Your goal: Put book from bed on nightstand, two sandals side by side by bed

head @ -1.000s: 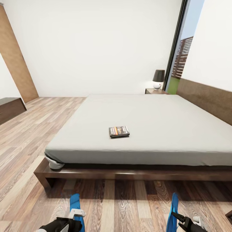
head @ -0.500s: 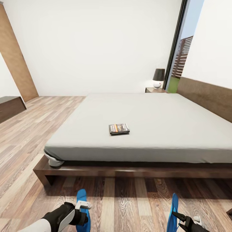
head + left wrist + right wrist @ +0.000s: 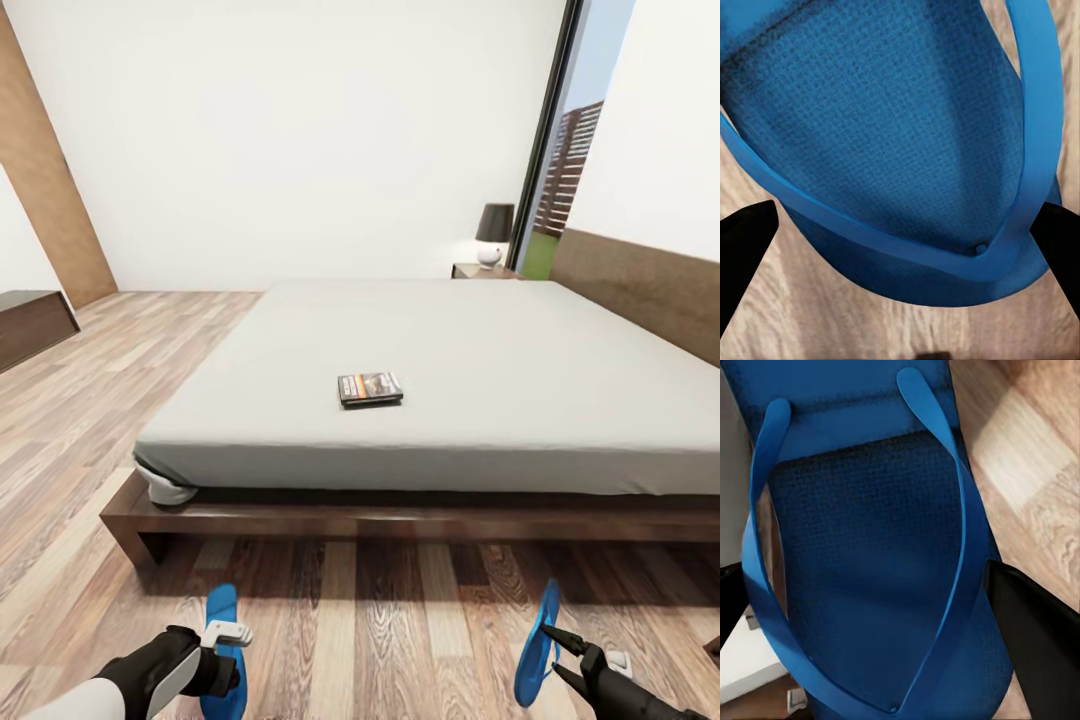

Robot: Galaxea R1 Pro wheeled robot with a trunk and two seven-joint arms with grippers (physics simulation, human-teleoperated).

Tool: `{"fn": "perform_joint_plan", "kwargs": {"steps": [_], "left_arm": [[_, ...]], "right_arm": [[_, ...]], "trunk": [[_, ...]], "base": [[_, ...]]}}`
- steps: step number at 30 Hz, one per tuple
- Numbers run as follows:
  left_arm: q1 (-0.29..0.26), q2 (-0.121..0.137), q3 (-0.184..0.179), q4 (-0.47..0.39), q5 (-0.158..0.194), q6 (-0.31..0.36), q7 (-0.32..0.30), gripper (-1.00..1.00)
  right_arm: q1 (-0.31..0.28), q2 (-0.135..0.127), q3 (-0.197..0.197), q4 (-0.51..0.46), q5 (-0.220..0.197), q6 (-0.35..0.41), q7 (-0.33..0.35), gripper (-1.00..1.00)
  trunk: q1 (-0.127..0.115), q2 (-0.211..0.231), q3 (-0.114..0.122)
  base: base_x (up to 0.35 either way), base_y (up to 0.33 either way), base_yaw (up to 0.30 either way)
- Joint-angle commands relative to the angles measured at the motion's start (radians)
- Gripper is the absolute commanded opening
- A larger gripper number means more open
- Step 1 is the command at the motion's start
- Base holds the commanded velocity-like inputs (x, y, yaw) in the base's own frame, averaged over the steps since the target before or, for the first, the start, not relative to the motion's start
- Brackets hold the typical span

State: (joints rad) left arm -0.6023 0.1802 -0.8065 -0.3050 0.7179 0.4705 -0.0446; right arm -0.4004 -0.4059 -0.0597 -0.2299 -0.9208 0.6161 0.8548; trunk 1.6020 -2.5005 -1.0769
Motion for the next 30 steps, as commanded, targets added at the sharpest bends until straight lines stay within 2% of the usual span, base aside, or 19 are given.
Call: {"fn": "perform_joint_plan", "kwargs": {"steps": [1,5,8,11,18,30], "left_arm": [[-0.001,0.000,-0.002,-0.002,-0.002,0.003,-0.001,-1.00],[-0.001,-0.005,-0.001,-0.015,0.000,0.007,-0.001,-1.00],[-0.001,-0.004,0.001,-0.044,0.000,0.011,-0.001,-1.00],[-0.001,-0.001,0.001,-0.051,0.000,0.013,-0.001,-1.00],[-0.001,-0.005,0.001,-0.052,0.000,0.014,0.000,-1.00],[-0.001,0.005,0.001,-0.052,0.000,0.012,0.005,-1.00]], "right_arm": [[0.000,-0.003,-0.003,-0.008,-0.002,0.014,0.001,-1.00],[0.000,-0.011,-0.004,-0.022,-0.011,0.024,0.001,-1.00],[0.000,-0.050,-0.005,-0.023,-0.014,0.034,0.001,-1.00],[0.000,-0.069,-0.005,-0.022,-0.015,0.057,0.001,-1.00],[0.000,-0.074,-0.005,-0.022,-0.015,0.072,0.002,-1.00],[0.000,-0.074,-0.004,-0.022,-0.013,0.073,0.001,-1.00]], "trunk": [[0.000,-0.001,-0.005],[0.002,-0.002,-0.020],[0.003,-0.002,-0.032],[0.005,-0.003,-0.044],[0.008,-0.005,-0.071],[0.013,-0.007,-0.117]], "base": [[0.000,0.000,0.000],[0.000,0.000,0.000],[0.000,0.000,0.000],[0.000,0.000,0.000],[0.000,0.000,0.000],[0.000,0.000,0.000]]}}
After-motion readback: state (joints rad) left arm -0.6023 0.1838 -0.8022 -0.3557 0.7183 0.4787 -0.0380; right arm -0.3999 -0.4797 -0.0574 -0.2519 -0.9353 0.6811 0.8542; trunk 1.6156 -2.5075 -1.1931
